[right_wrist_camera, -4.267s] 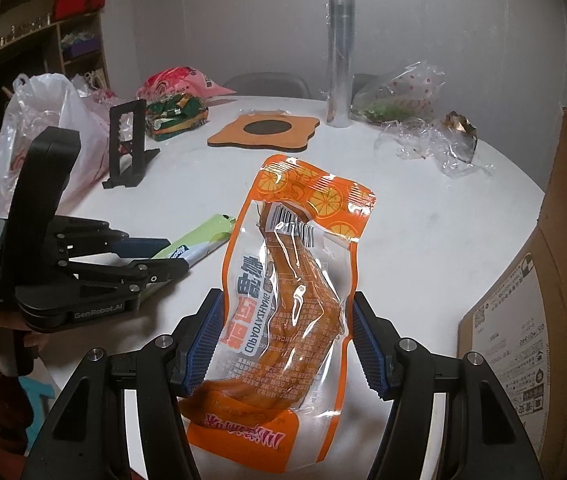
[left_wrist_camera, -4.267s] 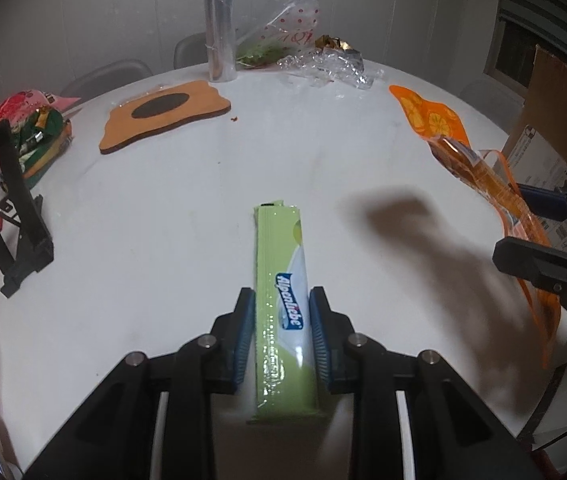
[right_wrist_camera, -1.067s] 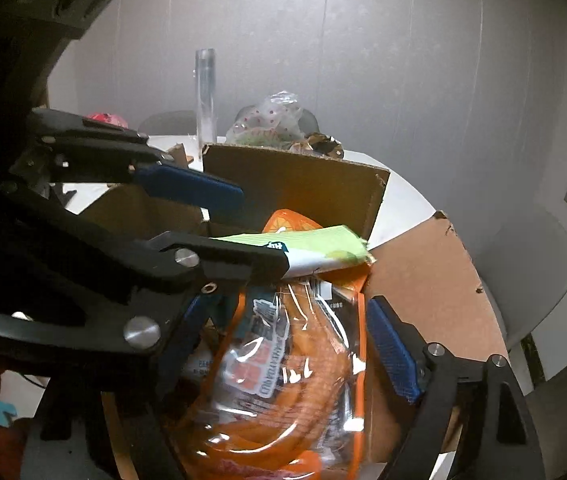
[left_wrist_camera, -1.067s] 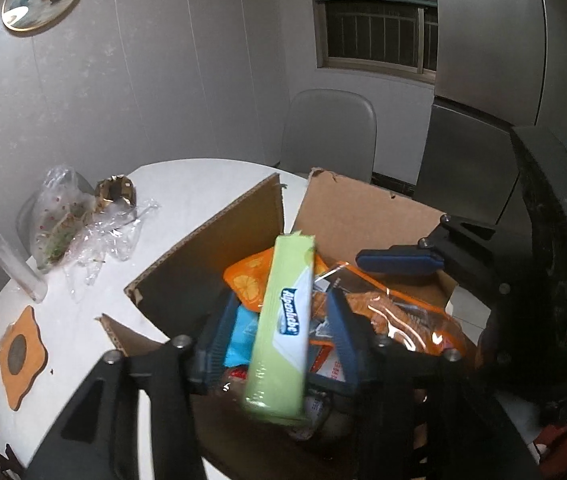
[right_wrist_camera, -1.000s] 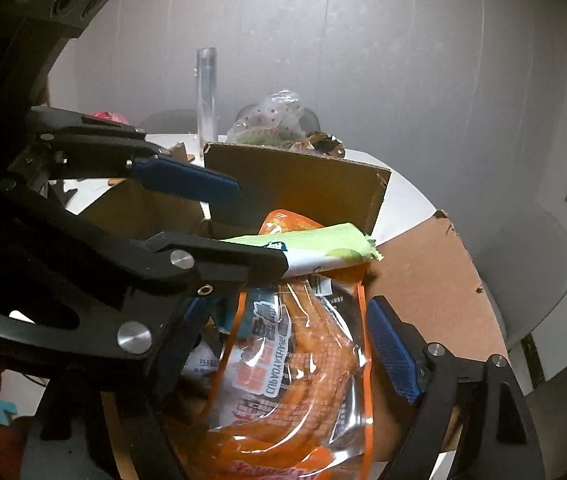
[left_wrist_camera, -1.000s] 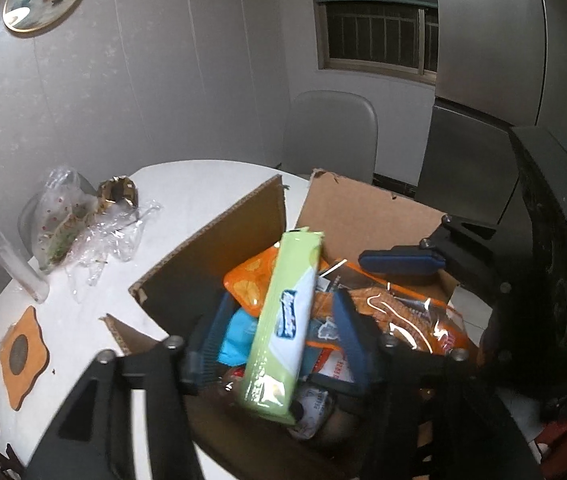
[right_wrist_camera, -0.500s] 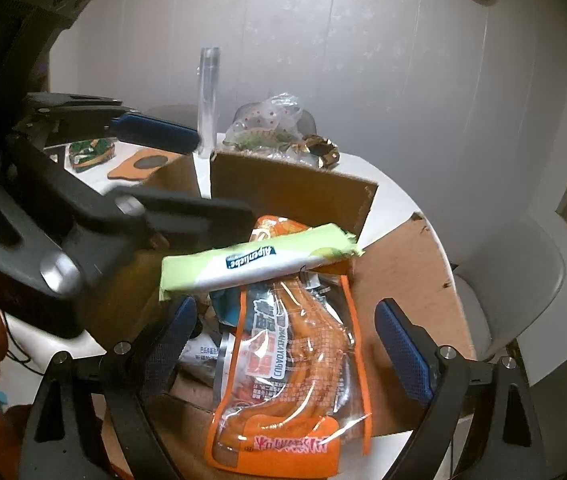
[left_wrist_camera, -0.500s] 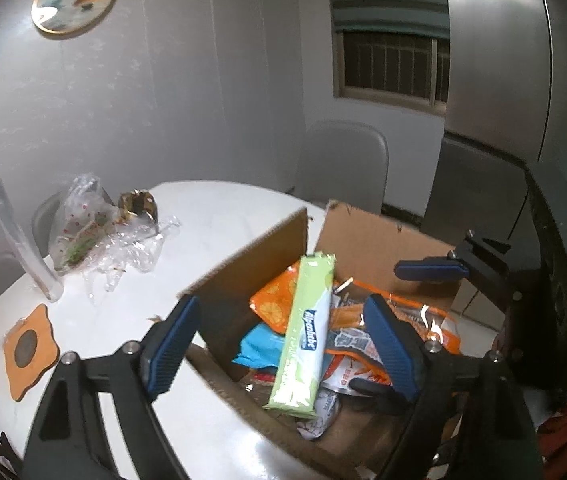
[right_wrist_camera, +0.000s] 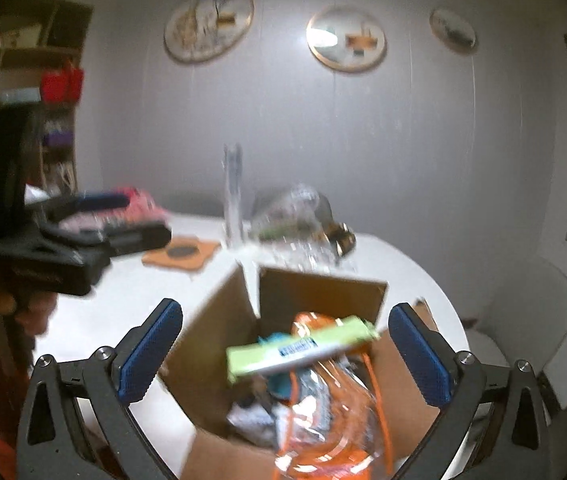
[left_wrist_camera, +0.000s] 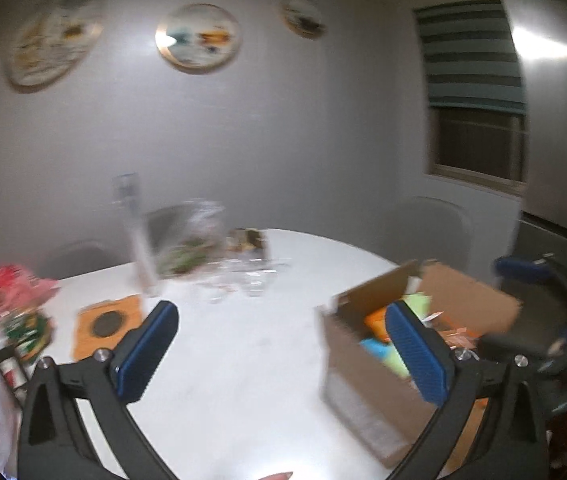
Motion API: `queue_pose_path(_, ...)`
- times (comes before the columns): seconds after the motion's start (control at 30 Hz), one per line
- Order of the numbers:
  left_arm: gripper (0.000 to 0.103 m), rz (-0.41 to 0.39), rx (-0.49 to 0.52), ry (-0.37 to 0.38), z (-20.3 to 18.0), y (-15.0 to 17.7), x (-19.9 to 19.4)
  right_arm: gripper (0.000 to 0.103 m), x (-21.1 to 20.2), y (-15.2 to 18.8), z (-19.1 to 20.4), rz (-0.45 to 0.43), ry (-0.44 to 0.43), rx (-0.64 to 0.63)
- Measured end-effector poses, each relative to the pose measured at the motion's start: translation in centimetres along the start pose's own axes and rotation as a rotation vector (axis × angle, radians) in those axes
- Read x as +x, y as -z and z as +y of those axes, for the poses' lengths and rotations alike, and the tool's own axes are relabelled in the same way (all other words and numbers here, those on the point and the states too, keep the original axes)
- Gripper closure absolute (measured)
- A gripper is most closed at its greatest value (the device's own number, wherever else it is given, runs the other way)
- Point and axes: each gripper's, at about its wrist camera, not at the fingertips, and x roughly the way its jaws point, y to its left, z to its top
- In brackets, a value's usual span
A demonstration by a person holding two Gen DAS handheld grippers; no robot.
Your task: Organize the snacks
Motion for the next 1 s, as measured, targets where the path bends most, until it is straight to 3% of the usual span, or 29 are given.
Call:
queue_pose_path(0.17, 0.001, 0.009, -0.063, -0.08, 2.5, 2.7, -0.6, 0.0, 0.0, 0.4, 1.7, -0.088, -0.018, 0.006)
queue_pose_path(0.33, 0.001, 0.023, -0.096, -0.127, 4.3, 4.3, -0.6, 0.0, 1.1, 1.0, 2.6, -0.089, 0.008, -0.009)
queue_pose_path(1.0, 0.001, 0.021, -0.089, -0.148, 4.3, 4.6, -0.7, 0.0, 2.0, 1.1, 2.2, -0.081, -0.006, 0.014)
